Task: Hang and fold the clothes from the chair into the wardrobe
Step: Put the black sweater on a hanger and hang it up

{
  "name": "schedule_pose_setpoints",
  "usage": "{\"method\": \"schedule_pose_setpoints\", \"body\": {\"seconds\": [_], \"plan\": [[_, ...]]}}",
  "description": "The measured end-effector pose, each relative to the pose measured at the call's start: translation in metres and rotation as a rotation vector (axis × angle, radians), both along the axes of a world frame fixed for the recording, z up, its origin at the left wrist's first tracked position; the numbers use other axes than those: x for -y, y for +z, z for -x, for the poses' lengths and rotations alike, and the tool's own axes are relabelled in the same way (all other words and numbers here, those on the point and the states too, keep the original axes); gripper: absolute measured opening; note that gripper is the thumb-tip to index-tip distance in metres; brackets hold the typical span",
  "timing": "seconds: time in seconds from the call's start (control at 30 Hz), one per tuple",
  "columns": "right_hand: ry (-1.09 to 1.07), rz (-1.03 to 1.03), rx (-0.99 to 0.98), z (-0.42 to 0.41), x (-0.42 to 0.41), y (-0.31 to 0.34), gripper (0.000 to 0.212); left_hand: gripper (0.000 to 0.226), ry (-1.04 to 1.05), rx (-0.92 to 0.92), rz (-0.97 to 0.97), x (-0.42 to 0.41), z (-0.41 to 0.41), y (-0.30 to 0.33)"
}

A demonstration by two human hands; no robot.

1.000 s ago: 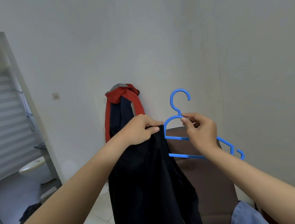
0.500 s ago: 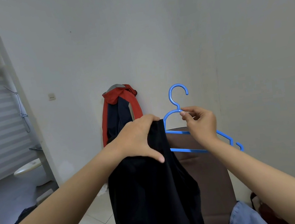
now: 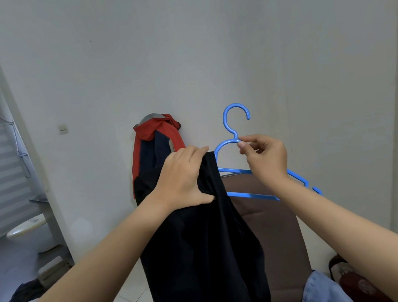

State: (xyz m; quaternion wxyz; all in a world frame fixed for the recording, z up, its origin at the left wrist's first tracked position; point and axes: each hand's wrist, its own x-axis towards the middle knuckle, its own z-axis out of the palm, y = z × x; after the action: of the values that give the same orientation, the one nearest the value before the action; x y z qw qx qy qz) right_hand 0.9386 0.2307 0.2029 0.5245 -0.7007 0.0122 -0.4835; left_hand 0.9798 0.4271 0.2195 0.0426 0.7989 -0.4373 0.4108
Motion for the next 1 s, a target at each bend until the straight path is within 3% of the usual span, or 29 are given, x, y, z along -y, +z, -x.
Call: {"method": "schedule_pose_setpoints", "body": {"seconds": [0.2, 0.33, 0.4, 0.5, 0.57, 0.67, 0.77, 0.9, 1.0], "plan": [[0.103, 0.019, -0.019, 0.007, -0.004, 0.006, 0.006, 0.090, -0.008, 0.028, 0.013, -0.009, -0.001, -0.011], [0.211, 0.233, -0.031, 0.008, 0.003, 0.011, 0.017, 0.087, 0.001, -0.021, 0.080, -0.019, -0.002, -0.013], [0.063, 0.474, 0.042, 0.011, 0.009, 0.005, 0.025, 0.087, 0.011, -0.054, 0.124, -0.025, -0.005, -0.014], [-0.245, 0.752, 0.347, 0.022, 0.014, -0.020, 0.017, 0.088, 0.033, -0.101, 0.201, -0.037, -0.011, -0.012], [-0.181, 0.761, 0.388, 0.030, 0.008, -0.045, 0.013, 0.091, 0.052, -0.109, 0.229, -0.045, -0.014, -0.008], [0.164, 0.653, 0.197, 0.038, -0.012, -0.080, 0.007, 0.091, 0.061, -0.093, 0.229, -0.048, -0.014, 0.001], [0.339, 0.663, 0.021, 0.041, -0.029, -0.107, 0.013, 0.089, 0.053, -0.058, 0.213, -0.046, -0.013, 0.010], [0.222, 0.844, -0.191, 0.038, -0.037, -0.129, 0.034, 0.089, 0.051, -0.024, 0.199, -0.050, -0.013, 0.021], [0.126, 0.824, -0.244, 0.033, -0.030, -0.136, 0.039, 0.089, 0.056, -0.023, 0.224, -0.060, -0.014, 0.026]]}}
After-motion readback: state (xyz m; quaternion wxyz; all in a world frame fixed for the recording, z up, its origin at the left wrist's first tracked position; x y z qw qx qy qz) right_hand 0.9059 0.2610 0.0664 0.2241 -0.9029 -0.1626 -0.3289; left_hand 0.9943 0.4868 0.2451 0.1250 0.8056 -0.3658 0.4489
